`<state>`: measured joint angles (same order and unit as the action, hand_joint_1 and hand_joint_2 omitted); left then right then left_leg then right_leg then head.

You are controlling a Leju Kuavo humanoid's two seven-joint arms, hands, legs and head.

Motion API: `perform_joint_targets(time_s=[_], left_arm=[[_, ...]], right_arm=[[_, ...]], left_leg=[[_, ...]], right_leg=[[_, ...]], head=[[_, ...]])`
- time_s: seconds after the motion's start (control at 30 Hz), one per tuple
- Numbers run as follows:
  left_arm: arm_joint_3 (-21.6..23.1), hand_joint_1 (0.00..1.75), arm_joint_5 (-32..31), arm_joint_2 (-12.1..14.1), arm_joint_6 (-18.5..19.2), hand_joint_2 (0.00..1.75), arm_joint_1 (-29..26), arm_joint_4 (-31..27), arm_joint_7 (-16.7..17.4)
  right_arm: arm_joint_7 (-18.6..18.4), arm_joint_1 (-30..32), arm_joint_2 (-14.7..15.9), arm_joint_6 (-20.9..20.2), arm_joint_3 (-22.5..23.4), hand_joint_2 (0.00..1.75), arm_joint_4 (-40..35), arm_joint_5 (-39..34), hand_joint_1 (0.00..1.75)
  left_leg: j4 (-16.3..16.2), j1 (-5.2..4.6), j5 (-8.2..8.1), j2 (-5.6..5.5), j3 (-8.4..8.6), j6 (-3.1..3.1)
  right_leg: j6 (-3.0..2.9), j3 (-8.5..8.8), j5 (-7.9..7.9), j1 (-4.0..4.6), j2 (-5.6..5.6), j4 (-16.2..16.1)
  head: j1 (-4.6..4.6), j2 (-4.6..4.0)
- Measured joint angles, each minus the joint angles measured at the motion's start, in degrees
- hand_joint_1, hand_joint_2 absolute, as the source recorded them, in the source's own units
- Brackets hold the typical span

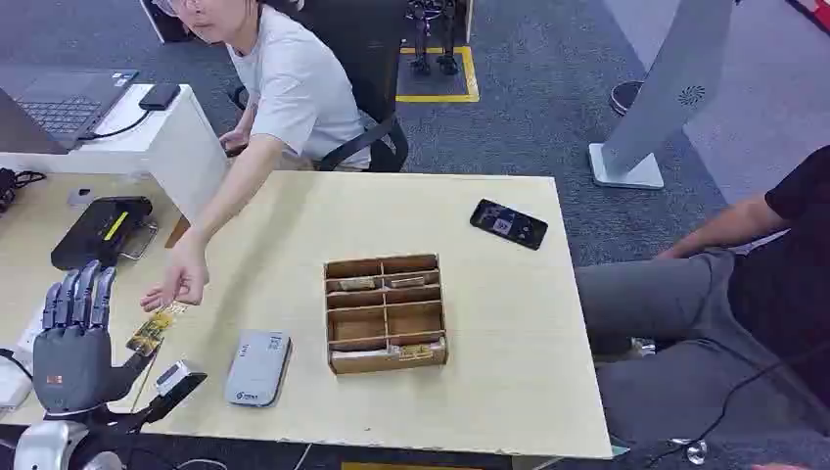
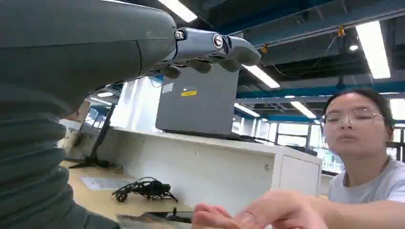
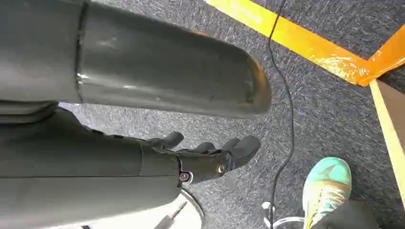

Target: Pass the card to the sensor for recognition and then transmit it.

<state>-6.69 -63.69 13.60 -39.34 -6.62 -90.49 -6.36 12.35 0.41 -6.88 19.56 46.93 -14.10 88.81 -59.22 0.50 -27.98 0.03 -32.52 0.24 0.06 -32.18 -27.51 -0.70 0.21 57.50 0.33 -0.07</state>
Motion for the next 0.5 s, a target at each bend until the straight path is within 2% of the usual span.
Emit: perform_joint_targets(time_s=[0.03,0.07,0.5], left_arm=[[0.18,0.12,0.33,0.00,0.17,1.75,0.10,0.15,0.24],[0.35,1.75,0.68,0.00,0.51,1.75,0.18,0.27,0.35],[1.29,1.75,2.67,0.33,0.88,1.75,0.31,0.59,0.18]], right_arm=[[0.22,-0.01,0.00,-0.02,0.00,0.00,-0.02,-0.07,0.00],[0.37,-0.01,0.00,-0.11,0.00,0.00,-0.09,-0.24,0.00],[0.48,0.12,-0.79,-1.07,-0.20,0.00,-1.53,-0.61,0.00]], left_leg=[[0.00,0.00,0.00,0.00,0.00,0.00],[0.00,0.00,0.00,0.00,0.00,0.00],[0.00,0.00,0.00,0.00,0.00,0.00]], right_leg=[[0.00,0.00,0.00,0.00,0.00,0.00],[0.00,0.00,0.00,0.00,0.00,0.00],[0.01,-0.01,0.02,0.00,0.01,0.00]], head=[[0.00,0.00],[0.00,0.00],[0.00,0.00]])
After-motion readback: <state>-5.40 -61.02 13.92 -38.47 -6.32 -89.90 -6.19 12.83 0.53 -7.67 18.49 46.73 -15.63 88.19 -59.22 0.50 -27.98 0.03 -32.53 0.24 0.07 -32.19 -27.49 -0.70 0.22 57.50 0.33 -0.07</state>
